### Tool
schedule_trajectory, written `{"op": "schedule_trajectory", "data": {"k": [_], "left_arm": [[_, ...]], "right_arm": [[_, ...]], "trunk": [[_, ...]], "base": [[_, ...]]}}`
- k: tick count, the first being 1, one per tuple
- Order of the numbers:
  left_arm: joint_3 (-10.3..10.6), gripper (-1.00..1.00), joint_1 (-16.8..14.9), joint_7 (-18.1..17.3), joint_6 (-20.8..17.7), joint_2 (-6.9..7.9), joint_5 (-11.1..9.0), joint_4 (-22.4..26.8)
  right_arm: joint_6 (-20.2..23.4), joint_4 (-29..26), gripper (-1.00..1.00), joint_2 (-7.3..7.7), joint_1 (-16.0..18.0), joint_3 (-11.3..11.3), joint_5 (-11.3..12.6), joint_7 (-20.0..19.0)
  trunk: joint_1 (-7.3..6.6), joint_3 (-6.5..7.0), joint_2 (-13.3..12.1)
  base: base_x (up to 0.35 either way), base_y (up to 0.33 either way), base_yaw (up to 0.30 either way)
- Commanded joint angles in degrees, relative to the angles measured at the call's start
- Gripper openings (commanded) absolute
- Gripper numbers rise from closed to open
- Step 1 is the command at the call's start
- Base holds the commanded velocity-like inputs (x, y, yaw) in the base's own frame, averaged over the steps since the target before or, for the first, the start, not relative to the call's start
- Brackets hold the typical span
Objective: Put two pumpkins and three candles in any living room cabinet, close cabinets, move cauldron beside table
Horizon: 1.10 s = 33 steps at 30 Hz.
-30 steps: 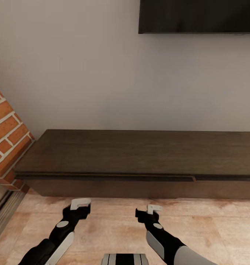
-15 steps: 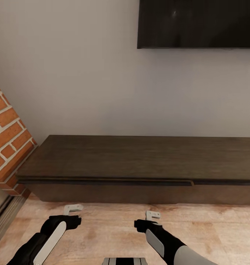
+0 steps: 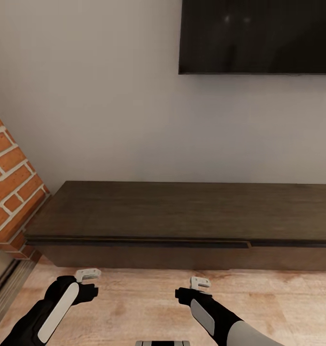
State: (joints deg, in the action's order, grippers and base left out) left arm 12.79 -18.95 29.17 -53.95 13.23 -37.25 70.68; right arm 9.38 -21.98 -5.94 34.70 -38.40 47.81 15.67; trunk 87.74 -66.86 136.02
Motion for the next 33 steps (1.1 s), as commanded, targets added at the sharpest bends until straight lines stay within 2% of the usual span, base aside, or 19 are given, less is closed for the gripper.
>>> {"op": "schedule_trajectory", "data": {"k": [1, 8, 14, 21, 26, 27, 33], "left_arm": [[0.1, 1.0, 0.0, 0.6, -0.1, 0.05, -0.6, 0.1], [0.1, 1.0, 0.0, 0.6, -0.2, -0.04, -0.7, 0.2], [0.1, 1.0, 0.0, 0.6, -0.2, 0.03, -0.7, 0.4], [0.1, 1.0, 0.0, 0.7, -0.2, 0.03, -0.7, 0.5], [0.1, 1.0, 0.0, 0.7, -0.2, 0.04, -0.6, 0.5], [0.1, 1.0, 0.0, 0.8, -0.2, -0.02, -0.7, 0.5], [0.1, 1.0, 0.0, 0.8, -0.2, 0.01, -0.6, 0.4]], "right_arm": [[0.2, -0.1, 1.0, 0.05, 0.1, -0.5, 0.3, 0.5], [0.5, -0.3, 1.0, 0.05, 0.0, -0.5, 0.2, 0.5], [4.6, -0.3, 1.0, 0.04, 0.0, -0.3, 0.3, 0.5], [5.3, -0.3, 1.0, 0.05, 0.0, -0.2, 0.5, 0.6], [5.7, -0.3, 1.0, 0.03, 0.0, 1.8, 1.2, 0.6], [7.4, -0.3, 1.0, 0.05, 0.1, 2.4, 1.3, 0.5], [8.3, -0.3, 1.0, 0.05, 0.0, 2.6, 1.5, 0.5]], "trunk": [[-0.23, 0.14, -0.4], [-1.77, 1.39, -3.2], [-3.09, 2.47, -5.6], [-4.63, 3.73, -8.4], [-5.73, 4.63, -10.4], [-5.95, 4.81, -10.8], [-7.26, 5.88, -13.2]], "base": [[0.0, 0.0, 0.0], [0.0, 0.0, 0.0], [-0.004, 0.0, 0.0], [-0.136, 0.0, 0.0], [-0.021, 0.0, 0.0], [-0.002, 0.0, 0.0], [0.0, 0.0, 0.0]]}}
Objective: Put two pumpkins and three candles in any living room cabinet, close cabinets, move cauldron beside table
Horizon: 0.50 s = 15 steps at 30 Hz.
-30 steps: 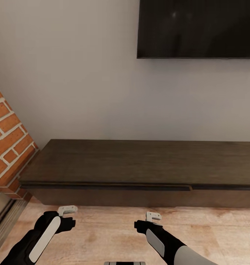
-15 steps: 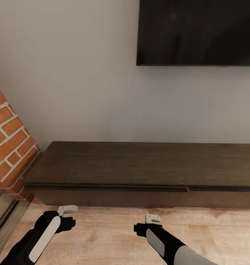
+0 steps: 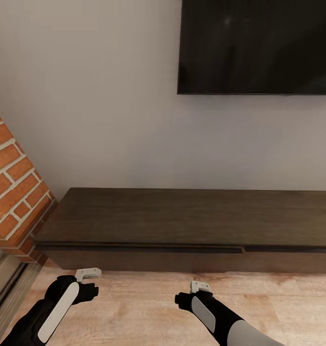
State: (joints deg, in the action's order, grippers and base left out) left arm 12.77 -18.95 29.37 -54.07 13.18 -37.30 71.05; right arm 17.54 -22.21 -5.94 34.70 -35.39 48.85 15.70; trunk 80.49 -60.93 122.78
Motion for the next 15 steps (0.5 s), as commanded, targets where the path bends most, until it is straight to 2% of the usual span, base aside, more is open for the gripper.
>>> {"op": "schedule_trajectory", "data": {"k": [1, 8, 15], "left_arm": [[0.2, 1.0, 0.0, 0.6, -0.1, 0.07, -0.6, 0.1], [0.1, 1.0, 0.0, 0.6, -0.1, 0.09, -0.7, 0.0], [0.1, 1.0, 0.0, 0.6, -0.1, 0.04, -0.7, 0.1]], "right_arm": [[0.3, -0.1, 1.0, 0.05, 0.0, -0.4, 0.5, 0.5], [1.1, -0.1, 1.0, 0.05, 0.0, -0.4, 0.5, 0.5], [1.2, -0.1, 1.0, 0.05, 0.0, -0.4, 0.5, 0.5]], "trunk": [[-0.23, 0.14, -0.4], [-1.77, 1.4, -3.2], [-3.31, 2.65, -6.0]], "base": [[0.0, 0.0, 0.0], [-0.004, 0.0, 0.0], [-0.137, 0.0, 0.0]]}}
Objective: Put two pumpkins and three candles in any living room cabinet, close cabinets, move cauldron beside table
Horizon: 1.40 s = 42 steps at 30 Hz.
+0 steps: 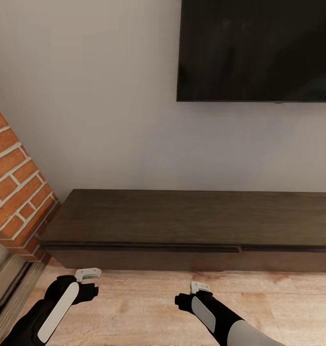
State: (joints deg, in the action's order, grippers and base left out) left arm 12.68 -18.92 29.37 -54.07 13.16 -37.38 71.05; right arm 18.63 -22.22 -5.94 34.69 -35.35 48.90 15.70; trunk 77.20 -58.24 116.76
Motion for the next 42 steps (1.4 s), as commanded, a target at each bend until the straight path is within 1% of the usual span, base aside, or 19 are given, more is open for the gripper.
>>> {"op": "schedule_trajectory", "data": {"k": [1, 9, 15, 22, 28, 31, 35, 42], "left_arm": [[0.1, 1.0, 0.0, 0.6, -0.1, 0.05, -0.6, 0.1], [0.2, 1.0, 0.0, 0.6, -0.1, 0.03, -0.6, 0.1], [0.3, 1.0, 0.0, 0.6, -0.1, -0.91, -0.5, 0.1], [0.3, 1.0, 0.0, 0.6, -0.1, -1.05, -0.5, 0.1], [0.3, 1.0, 0.0, 0.6, -0.6, -1.03, -0.5, 0.1], [0.3, 1.0, 0.0, 0.6, -0.8, -1.0, -0.5, 0.1], [0.2, 1.0, 0.0, 0.6, -0.8, -1.02, -0.6, 0.1], [0.2, 1.0, 0.0, 0.6, -0.9, -1.09, -0.6, 0.1]], "right_arm": [[0.1, -0.1, 1.0, 0.05, 0.0, -0.4, 0.5, 0.5], [0.1, -0.1, 1.0, -0.11, 0.1, -0.5, 0.4, 0.5], [0.1, -0.1, 1.0, -0.06, 0.1, -0.5, 0.4, 0.5], [0.1, -0.1, 1.0, 0.04, 0.1, -0.5, 0.4, 0.4], [0.1, -0.2, 1.0, 0.05, 0.1, -0.9, 0.3, -0.1], [1.1, -0.2, 1.0, 0.05, 0.1, -1.0, 0.2, -1.4], [2.8, -0.2, 1.0, 0.41, 0.1, -0.7, 0.2, -4.1], [3.2, -0.1, 1.0, 0.73, 0.1, -0.6, 0.2, -5.0]], "trunk": [[-0.24, 0.14, -0.4], [-2.0, 1.58, -3.6], [-3.32, 2.47, -6.0], [-3.32, 2.4, -6.0], [-3.32, 2.22, -6.0], [-3.32, 2.1, -6.0], [-4.19, 2.65, -7.6], [-5.73, 3.61, -10.4]], "base": [[-0.051, 0.0, 0.0], [-0.011, 0.0, 0.0], [0.0, 0.0, 0.0], [0.0, 0.0, -0.008], [0.0, 0.0, -0.192], [0.0, 0.0, -0.243], [0.0, 0.0, -0.249], [-0.148, 0.0, -0.251]]}}
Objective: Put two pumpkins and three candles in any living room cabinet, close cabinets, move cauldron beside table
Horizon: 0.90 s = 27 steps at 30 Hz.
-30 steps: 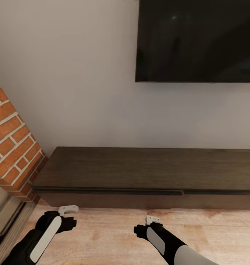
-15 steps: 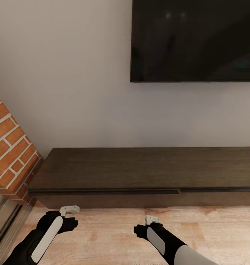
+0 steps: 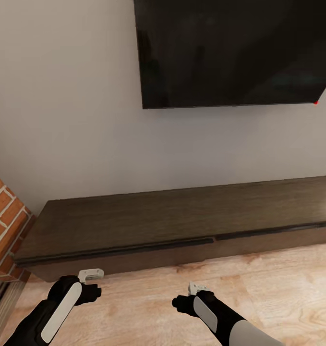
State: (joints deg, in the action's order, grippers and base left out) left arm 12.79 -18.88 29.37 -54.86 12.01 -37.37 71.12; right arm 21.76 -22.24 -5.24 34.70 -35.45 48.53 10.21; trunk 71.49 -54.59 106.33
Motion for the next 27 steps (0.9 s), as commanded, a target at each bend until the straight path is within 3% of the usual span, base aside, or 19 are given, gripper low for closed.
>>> {"op": "schedule_trajectory", "data": {"k": [1, 7, 27], "left_arm": [[0.1, 1.0, 0.0, 0.6, -0.1, 0.09, -0.6, 0.1], [0.1, 1.0, 0.0, 0.6, -0.1, 0.07, -0.6, 0.1], [0.1, 1.0, 0.0, 0.6, -0.1, 0.06, -0.6, 0.1]], "right_arm": [[0.1, -0.1, 1.0, 0.06, 0.1, -0.4, 0.6, 0.5], [0.1, -0.1, 1.0, 0.33, 0.1, -0.4, 0.6, 0.4], [0.1, 0.0, 1.0, 0.49, 0.1, -0.4, 0.6, 0.3]], "trunk": [[-0.24, 0.09, -0.4], [-1.56, 0.88, -2.8], [-1.56, -0.14, -2.8]], "base": [[-0.068, 0.0, -0.251], [-0.021, 0.0, -0.251], [-0.001, 0.0, -0.251]]}}
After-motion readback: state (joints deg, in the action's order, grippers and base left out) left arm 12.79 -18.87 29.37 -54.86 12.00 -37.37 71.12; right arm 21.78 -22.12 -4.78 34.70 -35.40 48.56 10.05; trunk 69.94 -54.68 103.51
